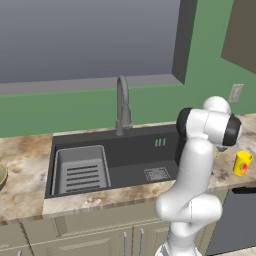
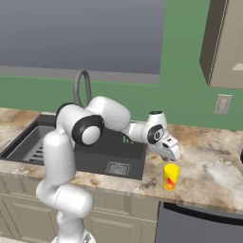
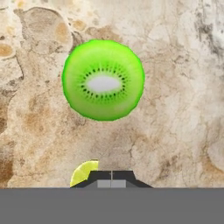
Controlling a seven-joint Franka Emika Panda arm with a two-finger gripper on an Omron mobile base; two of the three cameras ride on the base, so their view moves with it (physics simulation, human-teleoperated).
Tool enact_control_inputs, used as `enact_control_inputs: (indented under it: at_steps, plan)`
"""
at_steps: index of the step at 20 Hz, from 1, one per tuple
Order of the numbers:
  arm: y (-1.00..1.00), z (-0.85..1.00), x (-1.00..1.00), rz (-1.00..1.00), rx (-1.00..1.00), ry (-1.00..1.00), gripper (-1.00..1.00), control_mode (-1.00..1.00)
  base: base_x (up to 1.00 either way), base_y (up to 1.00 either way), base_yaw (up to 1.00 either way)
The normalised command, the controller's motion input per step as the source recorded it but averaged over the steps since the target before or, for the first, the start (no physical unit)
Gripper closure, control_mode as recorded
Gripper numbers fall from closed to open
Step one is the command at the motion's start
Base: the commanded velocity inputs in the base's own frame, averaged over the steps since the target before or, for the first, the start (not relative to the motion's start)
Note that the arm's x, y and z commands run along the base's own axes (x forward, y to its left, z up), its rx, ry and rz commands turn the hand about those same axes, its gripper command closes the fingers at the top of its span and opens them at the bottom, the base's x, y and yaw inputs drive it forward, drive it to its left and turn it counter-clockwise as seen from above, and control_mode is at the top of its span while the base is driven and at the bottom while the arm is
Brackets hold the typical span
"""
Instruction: Remove the kiwi and lemon wedge from the sink. Then move the bowl and cup from the counter to the sink for washing.
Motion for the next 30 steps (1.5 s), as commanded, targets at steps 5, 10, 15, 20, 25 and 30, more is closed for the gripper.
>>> enact_control_inputs:
  at_steps: [5,10,15,20,25,30]
  plan:
    - [0.05,0.19,-0.10,0.00,0.00,0.00,1.00,-1.00,0.00,0.00,0.00]
    - [0.07,0.20,-0.10,0.00,0.00,0.00,1.00,-1.00,0.00,0.00,0.00]
    - [0.07,0.19,-0.18,0.00,0.00,0.00,1.00,-1.00,0.00,0.00,0.00]
    - [0.09,0.18,-0.21,0.00,0.00,0.00,1.00,-1.00,0.00,0.00,0.00]
    - [0.13,0.16,-0.22,0.00,0.00,0.00,-1.00,-1.00,0.00,0.00,0.00]
    - [0.13,0.13,-0.20,0.00,0.00,0.00,-1.00,-1.00,0.00,0.00,0.00]
